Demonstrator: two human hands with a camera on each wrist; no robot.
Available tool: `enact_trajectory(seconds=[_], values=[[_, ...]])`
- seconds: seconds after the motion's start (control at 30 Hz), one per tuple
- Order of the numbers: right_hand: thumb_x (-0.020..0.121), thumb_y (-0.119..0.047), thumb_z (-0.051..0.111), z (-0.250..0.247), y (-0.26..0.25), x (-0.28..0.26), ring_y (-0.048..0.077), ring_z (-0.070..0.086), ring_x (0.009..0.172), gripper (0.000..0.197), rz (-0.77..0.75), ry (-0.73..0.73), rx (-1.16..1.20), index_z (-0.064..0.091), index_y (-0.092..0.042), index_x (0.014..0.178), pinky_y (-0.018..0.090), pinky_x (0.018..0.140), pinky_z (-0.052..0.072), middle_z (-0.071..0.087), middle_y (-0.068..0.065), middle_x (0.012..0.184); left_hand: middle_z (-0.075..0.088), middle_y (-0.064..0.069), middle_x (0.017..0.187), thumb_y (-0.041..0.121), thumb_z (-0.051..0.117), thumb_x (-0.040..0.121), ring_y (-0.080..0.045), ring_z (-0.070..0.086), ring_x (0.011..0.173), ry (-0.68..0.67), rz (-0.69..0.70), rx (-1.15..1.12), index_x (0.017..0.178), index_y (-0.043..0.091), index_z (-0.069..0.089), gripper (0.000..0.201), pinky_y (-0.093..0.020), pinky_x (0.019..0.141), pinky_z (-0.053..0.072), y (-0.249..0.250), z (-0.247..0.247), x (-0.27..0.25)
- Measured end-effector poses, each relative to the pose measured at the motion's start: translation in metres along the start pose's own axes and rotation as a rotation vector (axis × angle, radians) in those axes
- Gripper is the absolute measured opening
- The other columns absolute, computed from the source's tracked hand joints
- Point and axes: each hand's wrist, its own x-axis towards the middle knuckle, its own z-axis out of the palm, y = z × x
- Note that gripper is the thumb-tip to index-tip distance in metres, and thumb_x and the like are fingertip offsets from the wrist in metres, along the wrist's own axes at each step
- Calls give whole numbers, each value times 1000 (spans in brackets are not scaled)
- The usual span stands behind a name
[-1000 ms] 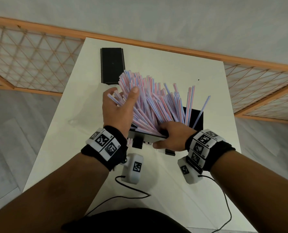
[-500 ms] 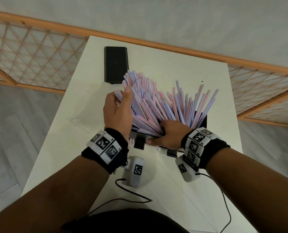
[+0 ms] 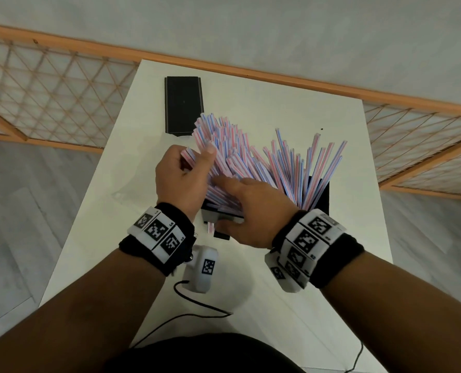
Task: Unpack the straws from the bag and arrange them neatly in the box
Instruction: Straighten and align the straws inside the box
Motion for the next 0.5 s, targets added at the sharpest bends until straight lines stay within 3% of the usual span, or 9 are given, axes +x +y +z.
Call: enact_trajectory(seconds=[0.1,0.2,0.37,0.5], values=[[82,-52,64,0,1,2,27,60,107,70,-10,31,-36,33,-39,143,43,85,54,58,-1,120,62,5,76,29,77,87,-14,59,71,25,12,51,77,24,57,23,-44,75,56,-1,-2,1],[81,-49,67,0,2,1,27,60,105,67,-52,33,-6,40,-35,141,41,84,53,59,-1,118,58,7,75,29,75,91,-14,55,71,29,31,45,77,25,55,25,-41,74,54,-1,-4,1],[82,-49,67,-4,6,3,22,60,104,77,0,6,5,30,-35,148,36,84,52,62,-4,118,56,9,76,28,69,96,-5,51,67,-1,100,64,82,23,54,20,-23,70,47,-1,-5,1],[81,-55,63,-6,6,1,23,62,95,74,45,-4,-35,30,-38,146,39,79,56,58,-8,100,61,14,83,22,64,98,2,56,69,-32,176,168,96,21,60,4,-17,70,48,-1,-8,1]])
